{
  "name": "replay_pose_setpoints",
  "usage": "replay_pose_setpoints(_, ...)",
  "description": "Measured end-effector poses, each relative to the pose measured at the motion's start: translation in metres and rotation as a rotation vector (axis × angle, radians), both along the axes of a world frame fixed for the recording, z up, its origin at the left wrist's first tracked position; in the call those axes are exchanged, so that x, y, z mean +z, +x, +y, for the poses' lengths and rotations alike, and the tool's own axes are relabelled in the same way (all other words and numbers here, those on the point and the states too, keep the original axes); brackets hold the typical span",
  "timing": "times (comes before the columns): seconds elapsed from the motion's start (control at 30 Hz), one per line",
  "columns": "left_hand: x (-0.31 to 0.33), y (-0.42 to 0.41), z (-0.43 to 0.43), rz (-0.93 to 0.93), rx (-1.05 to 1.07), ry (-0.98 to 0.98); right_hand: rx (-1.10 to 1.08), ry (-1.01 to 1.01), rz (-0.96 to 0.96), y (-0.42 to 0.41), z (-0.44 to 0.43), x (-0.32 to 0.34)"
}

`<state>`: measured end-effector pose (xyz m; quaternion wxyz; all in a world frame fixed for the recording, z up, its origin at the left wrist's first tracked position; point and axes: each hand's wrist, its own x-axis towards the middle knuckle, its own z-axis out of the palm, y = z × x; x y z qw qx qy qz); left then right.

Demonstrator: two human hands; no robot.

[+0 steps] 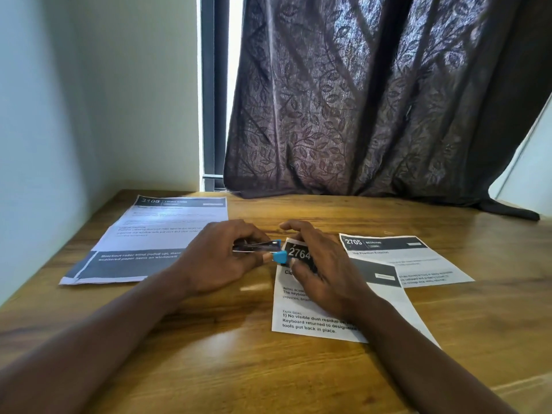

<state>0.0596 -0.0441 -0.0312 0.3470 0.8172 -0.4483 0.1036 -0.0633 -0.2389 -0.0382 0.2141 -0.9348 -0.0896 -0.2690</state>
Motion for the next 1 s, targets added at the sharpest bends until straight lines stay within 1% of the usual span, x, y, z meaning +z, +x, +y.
replay_pose_setpoints(0.1, 0.000, 0.006, 0.006, -0.028, 0.069, -0.018, -0.015, 0.025, -0.045, 0.004, -0.004, -0.003)
replay_pose_setpoints(0.3, -0.002, 0.008, 0.010, -0.049, 0.135, 0.117, -0.024, -0.010, -0.125, 0.006, -0.003, -0.005)
replay_pose_setpoints(0.37, -0.001, 0.003, 0.008, -0.136, 0.147, 0.149, -0.021, -0.017, -0.122, 0.006, -0.004, -0.004)
replay_pose_setpoints(0.43, 0.002, -0.006, 0.003, -0.211, 0.130, 0.053, -0.023, -0.017, -0.126, 0.007, -0.004, -0.005)
replay_pose_setpoints(0.47, 0.003, -0.011, 0.001, -0.203, 0.097, -0.013, -0.022, -0.012, -0.140, 0.007, -0.004, -0.005)
replay_pose_setpoints(0.53, 0.004, -0.022, -0.006, -0.133, 0.016, -0.083, -0.011, -0.005, -0.196, 0.006, -0.004, -0.004)
replay_pose_setpoints(0.6, 0.002, -0.030, -0.012, -0.056, -0.025, -0.046, 0.001, -0.005, -0.257, 0.005, -0.003, -0.003)
replay_pose_setpoints(0.67, 0.000, -0.033, -0.018, -0.009, -0.012, -0.025, -0.004, -0.003, -0.300, 0.003, -0.003, -0.001)
replay_pose_setpoints(0.73, 0.000, -0.033, -0.021, 0.068, 0.020, -0.090, -0.052, 0.000, -0.326, 0.001, -0.004, 0.003)
replay_pose_setpoints(0.9, 0.008, -0.035, -0.029, 0.328, 0.131, -0.385, -0.317, 0.065, -0.543, -0.022, -0.037, 0.021)
replay_pose_setpoints(0.93, 0.011, -0.037, -0.032, 0.355, 0.133, -0.429, -0.392, 0.080, -0.565, -0.031, -0.053, 0.023)
replay_pose_setpoints(1.0, 0.019, -0.041, -0.039, 0.399, 0.112, -0.473, -0.556, 0.142, -0.524, -0.047, -0.089, 0.024)
